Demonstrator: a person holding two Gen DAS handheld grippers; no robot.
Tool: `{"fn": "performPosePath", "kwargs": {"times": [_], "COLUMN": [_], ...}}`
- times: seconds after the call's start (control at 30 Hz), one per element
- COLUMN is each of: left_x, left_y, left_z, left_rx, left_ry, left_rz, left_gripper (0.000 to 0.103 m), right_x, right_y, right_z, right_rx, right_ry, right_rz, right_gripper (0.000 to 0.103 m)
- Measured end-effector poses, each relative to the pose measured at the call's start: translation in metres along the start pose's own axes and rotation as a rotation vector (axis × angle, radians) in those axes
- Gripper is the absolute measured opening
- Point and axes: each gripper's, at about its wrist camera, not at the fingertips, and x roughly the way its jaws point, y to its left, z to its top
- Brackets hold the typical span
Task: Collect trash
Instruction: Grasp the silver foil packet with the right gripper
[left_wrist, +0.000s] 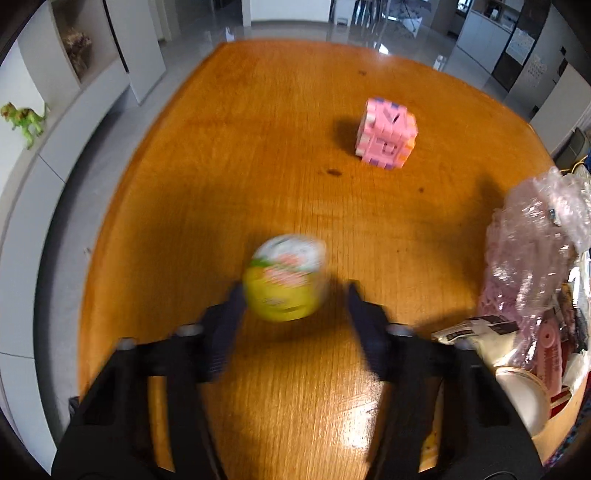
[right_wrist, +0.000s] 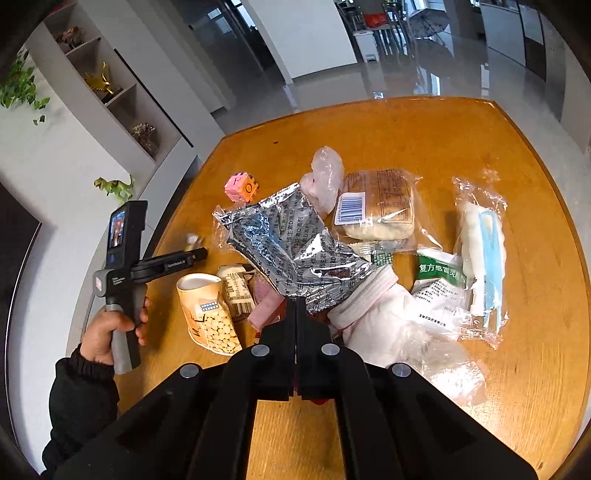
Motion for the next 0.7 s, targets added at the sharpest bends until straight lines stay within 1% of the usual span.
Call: {"fn": "performPosePath", "kwargs": {"times": [0.03,0.07,0.1,0.13,0.17,0.2,0.23,0.27,0.3,0.37,0.43,0.53,0.57,0.6,0.63,0.67,0.7], "left_x": [0.0,0.0,-0.002,-0.004,-0.007,-0.011,-0.016,-0.019,-0.025,-0.033,-0.038,-0.047,-0.048,-0.051,-0.056,-0.058,-0.063], "left_y": [0.0,0.001,0.002,0.003,0.004,0.003,0.004,0.003,0.003,0.003,0.008,0.016,0.017,0.019,0.021,0.022,0.023], "left_z": [-0.001,-0.002,-0.003,-0.004,-0.004,-0.005,-0.006,-0.007,-0.009,-0.01,-0.009,-0.011,-0.01,-0.012,-0.016,-0.017,-0.02], "left_rx": [0.007,0.003,-0.004,-0.005,-0.004,-0.005,-0.007,-0.006,-0.003,-0.005,-0.012,-0.024,-0.026,-0.028,-0.028,-0.027,-0.026], "left_ry": [-0.011,-0.015,-0.021,-0.026,-0.03,-0.035,-0.042,-0.048,-0.054,-0.062,-0.071,-0.079,-0.082,-0.086,-0.089,-0.092,-0.096], "left_rz": [0.003,-0.006,-0.019,-0.027,-0.036,-0.052,-0.068,-0.075,-0.078,-0.087,-0.088,-0.108,-0.109,-0.112,-0.115,-0.116,-0.115], "left_gripper": [0.037,0.037,0.033,0.032,0.03,0.029,0.029,0.029,0.029,0.029,0.029,0.029,0.029,0.029,0.029,0.029,0.029], "right_x": [0.002,0.004,0.006,0.007,0.009,0.011,0.013,0.015,0.018,0.026,0.036,0.06,0.071,0.078,0.088,0.096,0.097], "right_y": [-0.001,0.001,0.001,0.001,0.003,0.006,0.008,0.012,0.016,0.027,0.04,0.059,0.064,0.067,0.07,0.071,0.071], "right_z": [0.0,0.0,0.001,0.001,0.002,0.003,0.004,0.005,0.008,0.015,0.022,0.031,0.033,0.033,0.033,0.032,0.031], "right_rx": [0.002,0.002,0.004,0.005,-0.001,-0.009,-0.014,-0.019,-0.031,-0.079,-0.136,-0.245,-0.279,-0.304,-0.345,-0.368,-0.37], "right_ry": [0.008,0.013,0.018,0.021,0.03,0.038,0.042,0.047,0.047,0.06,0.065,0.11,0.132,0.14,0.157,0.18,0.176], "right_rz": [0.005,0.007,0.008,0.013,0.023,0.029,0.026,0.014,0.012,-0.002,-0.04,-0.12,-0.165,-0.199,-0.251,-0.296,-0.306], "right_gripper": [0.001,0.001,0.001,0.001,0.005,0.02,0.047,0.055,0.056,0.056,0.056,0.056,0.055,0.041,0.016,0.013,0.007]}}
